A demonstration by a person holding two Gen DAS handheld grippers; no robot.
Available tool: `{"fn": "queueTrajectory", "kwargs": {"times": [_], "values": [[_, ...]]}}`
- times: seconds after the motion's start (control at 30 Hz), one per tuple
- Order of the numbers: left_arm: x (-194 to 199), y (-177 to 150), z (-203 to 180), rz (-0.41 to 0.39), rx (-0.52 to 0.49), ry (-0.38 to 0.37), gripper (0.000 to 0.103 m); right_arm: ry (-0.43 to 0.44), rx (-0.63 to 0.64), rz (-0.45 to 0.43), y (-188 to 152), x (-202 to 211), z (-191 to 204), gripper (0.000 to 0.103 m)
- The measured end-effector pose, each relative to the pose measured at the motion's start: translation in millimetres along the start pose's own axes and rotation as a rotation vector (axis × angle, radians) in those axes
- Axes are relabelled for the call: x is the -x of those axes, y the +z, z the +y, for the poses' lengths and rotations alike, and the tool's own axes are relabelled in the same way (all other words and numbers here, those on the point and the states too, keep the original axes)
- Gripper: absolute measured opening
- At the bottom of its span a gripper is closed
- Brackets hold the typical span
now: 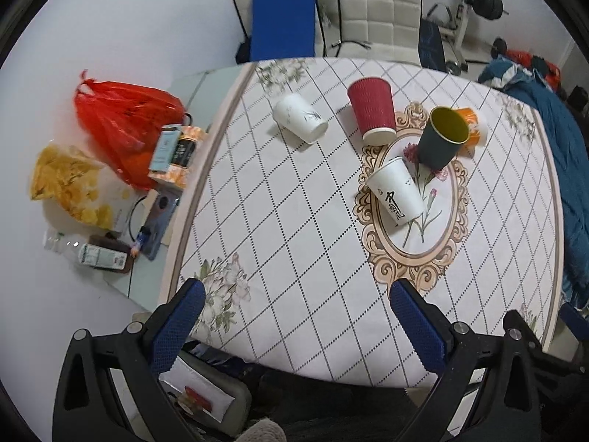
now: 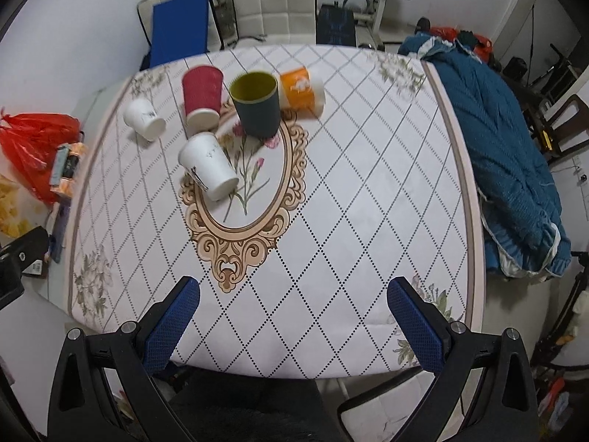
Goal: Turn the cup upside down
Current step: 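Move the left tool toward the red ribbed cup and grasp it, then lift the red ribbed cup upright with the left tool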
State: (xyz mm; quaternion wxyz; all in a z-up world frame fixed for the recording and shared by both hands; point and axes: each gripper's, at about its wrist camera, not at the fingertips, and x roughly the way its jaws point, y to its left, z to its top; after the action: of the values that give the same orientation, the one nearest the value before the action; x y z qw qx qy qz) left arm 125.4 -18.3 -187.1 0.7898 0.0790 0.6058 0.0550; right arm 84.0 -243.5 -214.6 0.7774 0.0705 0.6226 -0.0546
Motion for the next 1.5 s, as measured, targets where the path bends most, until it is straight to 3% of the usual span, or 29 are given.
{"fn": "queueTrajectory", "kwargs": {"times": [0.47, 0.87, 1.1, 1.5], "values": [[-89, 104, -16, 0.105, -0.07, -0.017, 0.103, -0.06, -0.093, 0.149, 61, -85, 3, 0.103], [-170, 203, -45, 0.218, -0.09, -0.112, 0.103, -0.104, -0.157, 0.219, 112, -154, 3, 0.103], [-205, 233, -73, 0.276, -0.14, -0.157, 0.103, -0.133, -0.181, 0.245, 129, -175, 3, 0.103], [-245, 247, -103, 0.32, -0.202, -0.183, 0.102, -0.169, -0.215, 0.267, 137, -186, 2, 0.103]]}}
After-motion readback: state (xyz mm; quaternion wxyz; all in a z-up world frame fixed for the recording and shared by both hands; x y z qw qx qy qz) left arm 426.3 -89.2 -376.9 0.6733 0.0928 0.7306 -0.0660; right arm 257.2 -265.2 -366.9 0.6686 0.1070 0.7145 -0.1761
